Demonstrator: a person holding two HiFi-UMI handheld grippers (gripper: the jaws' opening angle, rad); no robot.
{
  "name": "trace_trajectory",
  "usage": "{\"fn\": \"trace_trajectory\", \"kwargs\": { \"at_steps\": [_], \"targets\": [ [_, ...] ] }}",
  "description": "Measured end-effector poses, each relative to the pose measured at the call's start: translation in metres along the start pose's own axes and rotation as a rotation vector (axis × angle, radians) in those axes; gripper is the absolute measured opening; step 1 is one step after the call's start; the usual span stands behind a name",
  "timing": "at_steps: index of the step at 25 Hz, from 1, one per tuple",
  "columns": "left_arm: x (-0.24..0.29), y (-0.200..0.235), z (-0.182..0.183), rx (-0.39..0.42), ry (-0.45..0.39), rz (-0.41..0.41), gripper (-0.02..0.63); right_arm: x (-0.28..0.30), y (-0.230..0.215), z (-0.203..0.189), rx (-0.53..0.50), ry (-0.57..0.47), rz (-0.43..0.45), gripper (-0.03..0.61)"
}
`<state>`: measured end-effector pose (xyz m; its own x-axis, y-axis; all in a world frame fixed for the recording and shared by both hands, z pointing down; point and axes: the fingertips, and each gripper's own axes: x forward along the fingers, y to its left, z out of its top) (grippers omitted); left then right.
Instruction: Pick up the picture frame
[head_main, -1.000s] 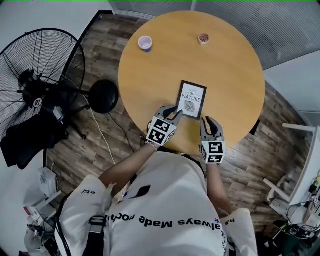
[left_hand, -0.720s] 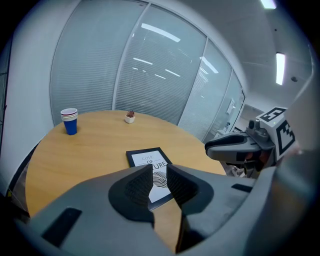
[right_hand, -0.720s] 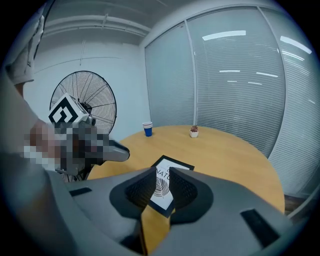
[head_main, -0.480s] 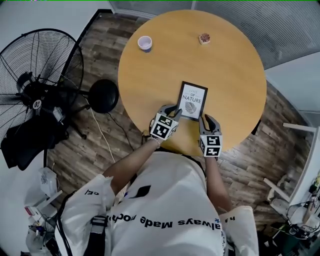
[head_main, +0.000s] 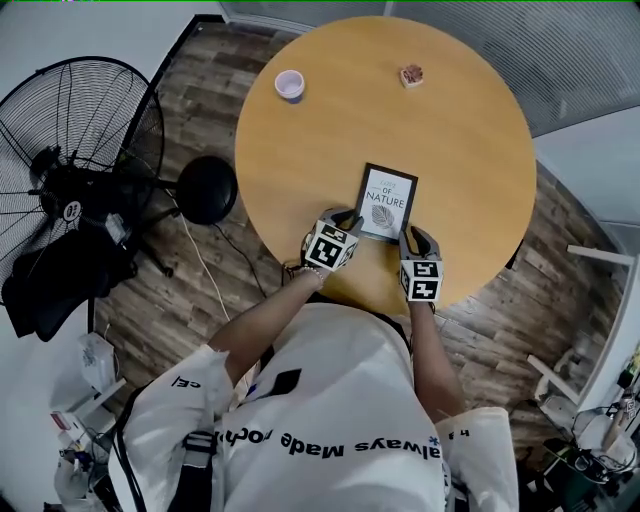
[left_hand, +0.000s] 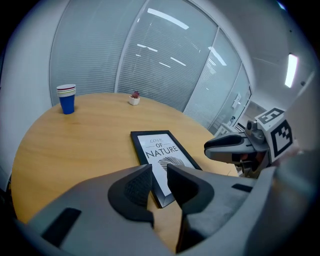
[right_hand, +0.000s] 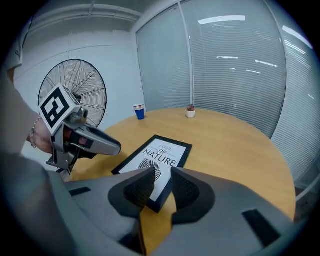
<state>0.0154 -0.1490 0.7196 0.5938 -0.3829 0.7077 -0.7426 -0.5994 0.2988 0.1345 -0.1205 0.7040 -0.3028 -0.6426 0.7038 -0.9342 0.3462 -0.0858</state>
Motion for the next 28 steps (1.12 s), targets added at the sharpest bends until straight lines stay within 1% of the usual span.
{"fn": "trace_trajectory", "kwargs": {
  "at_steps": [9,15,20,28],
  "targets": [
    [0.021,0.008,-0.012,-0.016,0.057,-0.019,0.101,0.023,-0.011,-0.019,0.044,0.05,0.006,0.11],
    [0.034,0.014,-0.02,-0.034,0.097,-0.002,0.117,0.04,-0.014,-0.032,0.076,0.096,0.005,0.125],
    [0.042,0.017,-0.026,-0.058,0.112,0.0,0.118,0.046,-0.015,-0.04,0.11,0.114,0.012,0.129],
    [0.046,0.021,-0.03,-0.042,0.115,-0.005,0.118,0.053,-0.012,-0.044,0.123,0.127,0.015,0.132]
  ]
}}
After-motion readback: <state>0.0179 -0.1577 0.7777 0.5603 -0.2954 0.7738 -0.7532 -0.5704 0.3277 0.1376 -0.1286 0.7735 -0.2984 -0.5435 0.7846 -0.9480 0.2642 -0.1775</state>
